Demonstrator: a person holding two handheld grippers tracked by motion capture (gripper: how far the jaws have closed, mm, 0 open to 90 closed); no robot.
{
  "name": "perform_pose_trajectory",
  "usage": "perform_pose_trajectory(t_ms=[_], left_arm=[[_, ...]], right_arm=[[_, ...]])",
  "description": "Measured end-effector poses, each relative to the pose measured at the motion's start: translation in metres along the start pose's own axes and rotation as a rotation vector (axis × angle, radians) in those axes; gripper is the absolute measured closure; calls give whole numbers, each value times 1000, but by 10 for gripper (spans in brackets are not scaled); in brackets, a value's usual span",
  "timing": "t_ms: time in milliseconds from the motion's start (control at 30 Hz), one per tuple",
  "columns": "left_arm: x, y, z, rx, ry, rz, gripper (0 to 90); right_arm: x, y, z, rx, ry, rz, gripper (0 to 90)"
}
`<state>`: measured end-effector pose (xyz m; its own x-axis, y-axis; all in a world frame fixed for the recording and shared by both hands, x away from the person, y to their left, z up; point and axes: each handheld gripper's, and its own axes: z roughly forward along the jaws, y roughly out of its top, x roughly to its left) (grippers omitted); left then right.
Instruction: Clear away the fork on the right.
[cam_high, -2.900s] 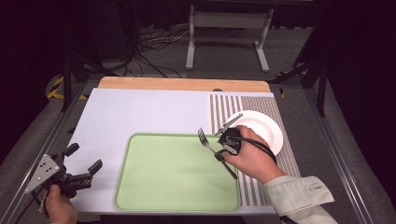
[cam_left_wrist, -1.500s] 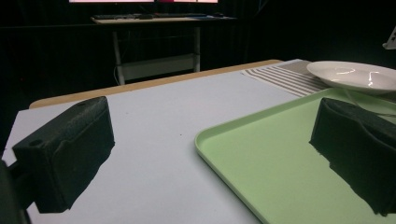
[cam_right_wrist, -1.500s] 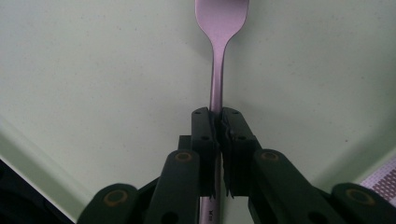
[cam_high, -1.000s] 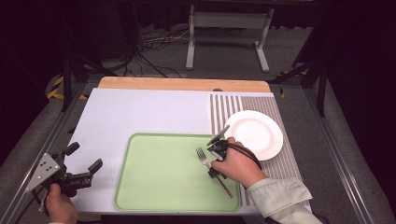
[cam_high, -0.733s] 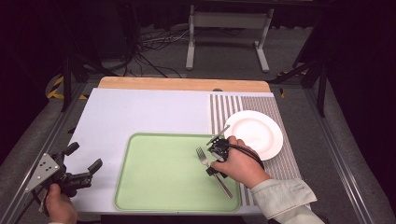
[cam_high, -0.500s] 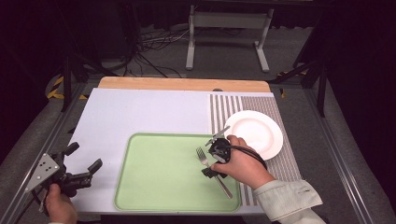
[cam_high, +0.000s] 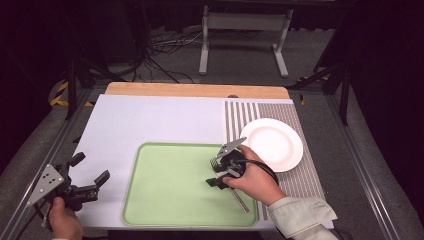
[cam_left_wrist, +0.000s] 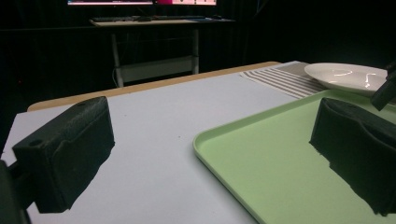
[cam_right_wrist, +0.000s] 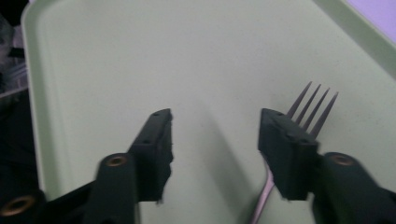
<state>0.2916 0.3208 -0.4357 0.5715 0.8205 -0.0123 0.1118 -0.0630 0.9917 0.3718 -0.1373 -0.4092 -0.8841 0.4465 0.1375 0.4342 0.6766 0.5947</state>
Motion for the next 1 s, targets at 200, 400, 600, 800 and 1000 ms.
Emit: perform_pose_trajectory(t_ms=[200,400,600,800,1000], left_arm=[[0,0,0,-2,1,1,3],[0,0,0,-3,1,2,3],[0,0,-1,-1,2,2,3],[0,0,0,-2,1,1,3],[0,0,0,-2,1,1,3]], right_arm=[[-6,-5,11,12,-33,-116,809],[-9,-7,19,51,-54,-127,900],[-10,-10,24,87,-61,-123,900],[-10,-9,24,92,-58,-115,900],[-13,-9,23,95,-77,-112,900]])
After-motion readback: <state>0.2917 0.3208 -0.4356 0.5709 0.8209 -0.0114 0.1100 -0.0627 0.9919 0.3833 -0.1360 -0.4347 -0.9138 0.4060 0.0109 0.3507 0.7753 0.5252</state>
